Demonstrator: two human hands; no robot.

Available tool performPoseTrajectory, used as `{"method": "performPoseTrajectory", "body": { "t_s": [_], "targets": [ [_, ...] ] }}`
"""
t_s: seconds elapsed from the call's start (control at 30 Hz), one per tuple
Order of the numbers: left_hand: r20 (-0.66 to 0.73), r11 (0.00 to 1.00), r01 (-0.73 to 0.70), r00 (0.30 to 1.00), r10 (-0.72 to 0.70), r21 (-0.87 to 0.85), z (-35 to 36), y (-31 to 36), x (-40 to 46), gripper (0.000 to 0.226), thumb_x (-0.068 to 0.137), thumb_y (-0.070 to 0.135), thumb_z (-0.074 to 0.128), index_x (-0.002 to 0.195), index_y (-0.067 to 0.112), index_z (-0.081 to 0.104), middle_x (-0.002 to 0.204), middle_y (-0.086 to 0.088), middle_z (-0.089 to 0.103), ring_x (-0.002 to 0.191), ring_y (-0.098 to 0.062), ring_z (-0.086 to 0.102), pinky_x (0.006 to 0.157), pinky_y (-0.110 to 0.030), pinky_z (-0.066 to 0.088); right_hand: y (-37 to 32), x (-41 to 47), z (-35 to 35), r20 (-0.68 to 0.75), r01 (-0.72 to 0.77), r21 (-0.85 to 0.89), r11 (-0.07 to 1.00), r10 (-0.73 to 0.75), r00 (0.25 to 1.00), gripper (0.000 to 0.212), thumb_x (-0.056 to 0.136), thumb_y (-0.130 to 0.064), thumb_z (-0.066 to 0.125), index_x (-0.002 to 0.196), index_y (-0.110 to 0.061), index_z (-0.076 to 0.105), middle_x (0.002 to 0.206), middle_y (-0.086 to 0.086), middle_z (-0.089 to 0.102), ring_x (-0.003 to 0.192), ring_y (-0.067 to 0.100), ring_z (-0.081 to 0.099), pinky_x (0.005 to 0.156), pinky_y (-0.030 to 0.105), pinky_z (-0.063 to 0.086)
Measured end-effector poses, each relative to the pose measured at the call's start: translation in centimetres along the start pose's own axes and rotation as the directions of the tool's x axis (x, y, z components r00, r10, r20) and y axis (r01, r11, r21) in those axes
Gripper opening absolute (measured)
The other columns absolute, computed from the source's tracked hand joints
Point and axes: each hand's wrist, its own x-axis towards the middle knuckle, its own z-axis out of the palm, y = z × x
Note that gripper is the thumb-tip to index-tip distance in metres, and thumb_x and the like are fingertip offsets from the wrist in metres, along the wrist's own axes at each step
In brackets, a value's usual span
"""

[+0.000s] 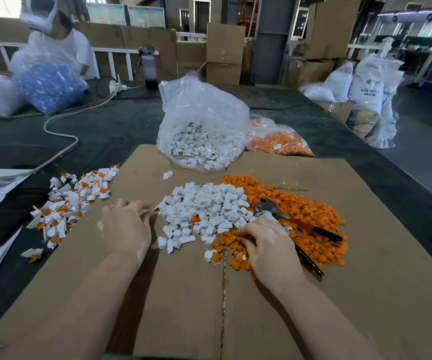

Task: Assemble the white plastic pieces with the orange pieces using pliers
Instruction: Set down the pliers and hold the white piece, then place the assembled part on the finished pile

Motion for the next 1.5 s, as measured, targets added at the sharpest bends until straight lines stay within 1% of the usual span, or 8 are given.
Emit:
{"method": "performPoseTrajectory", "body": {
  "t_s": [0.17,0.3,0.4,0.93,1.03,1.23,1.4,1.5],
  "targets": [
    [0.121,0.867,-0.212,0.948,0.295,-0.450,-0.7,2.8,-1.9,0.012,0.082,0.012,0.067,0.079,0.024,0.068,0.079,0.009,0.057,0.079,-0.006,0.053,0.070,-0.015,0.038,-0.8,-0.2,0.6,0.146,0.104,0.017,0.994,-0.105,0.984,0.017,0.088,-0.028,0.062,0.104,-0.025,0.068,0.100,-0.010,0.061,0.103,0.009,0.048,0.089,0.025,0.029],
    [0.526,0.817,-0.356,0.634,0.568,-0.453,-1.4,4.5,-2.6,0.017,0.072,0.019,0.074,0.067,0.031,0.064,0.068,0.010,0.062,0.066,-0.002,0.055,0.060,-0.013,0.040,-1.7,0.0,1.3,0.246,0.163,-0.046,0.986,-0.147,0.958,0.022,0.086,-0.040,0.059,0.106,-0.030,0.063,0.102,-0.012,0.057,0.106,0.009,0.041,0.086,0.028,0.022],
    [0.625,0.815,-0.407,0.524,0.579,-0.413,-1.4,4.8,-2.5,0.026,0.066,0.029,0.080,0.070,0.037,0.056,0.069,0.012,0.058,0.060,0.001,0.051,0.056,-0.011,0.037,-1.6,0.3,1.7,0.253,0.154,-0.050,0.987,-0.137,0.958,0.017,0.089,-0.035,0.058,0.104,-0.028,0.063,0.102,-0.010,0.056,0.106,0.010,0.041,0.087,0.028,0.021],
    [0.387,0.802,-0.263,0.768,0.511,-0.536,1.0,7.9,-5.0,0.012,0.086,0.011,0.061,0.093,0.019,0.067,0.081,0.013,0.060,0.082,-0.004,0.054,0.066,0.002,0.034,1.2,-0.5,1.2,-0.183,-0.053,0.073,0.996,0.066,0.981,0.013,0.076,-0.005,0.075,0.081,-0.007,0.063,0.078,0.003,0.063,0.077,0.019,0.058,0.067,0.026,0.045],
    [0.374,0.775,-0.233,0.771,0.516,-0.588,0.8,7.5,-5.5,0.018,0.083,0.009,0.064,0.093,0.023,0.068,0.082,0.020,0.059,0.081,0.004,0.054,0.068,0.003,0.035,1.6,-0.9,1.2,-0.224,-0.050,0.089,0.995,0.069,0.972,0.016,0.073,-0.003,0.077,0.078,-0.007,0.062,0.075,0.002,0.061,0.073,0.016,0.056,0.065,0.021,0.041],
    [0.469,0.748,-0.355,0.608,0.641,-0.561,0.3,6.3,-5.3,0.023,0.071,0.023,0.079,0.087,0.034,0.066,0.100,0.014,0.051,0.090,0.012,0.045,0.073,0.002,0.031,1.7,-0.8,1.4,-0.256,-0.047,0.102,0.994,0.072,0.964,0.017,0.073,-0.003,0.077,0.083,-0.007,0.064,0.079,0.002,0.064,0.076,0.016,0.058,0.067,0.021,0.042],
    [0.416,0.760,-0.414,0.655,0.631,-0.502,1.0,6.7,-5.4,0.013,0.079,0.030,0.071,0.090,0.024,0.073,0.094,0.013,0.050,0.085,0.004,0.043,0.071,0.002,0.028,1.7,-1.0,1.4,-0.256,-0.037,0.124,0.992,0.068,0.964,0.024,0.075,-0.003,0.076,0.097,-0.007,0.067,0.090,0.002,0.064,0.084,0.015,0.060,0.075,0.016,0.042],
    [0.338,0.784,-0.308,0.773,0.536,-0.540,1.4,7.1,-5.6,0.013,0.080,0.033,0.069,0.087,0.023,0.073,0.084,0.015,0.050,0.080,0.008,0.046,0.068,0.001,0.030,1.7,-1.1,1.2,-0.256,-0.033,0.143,0.989,0.070,0.964,0.020,0.074,-0.004,0.076,0.092,-0.006,0.067,0.086,0.002,0.061,0.078,0.012,0.057,0.073,0.013,0.039]
  ]
}}
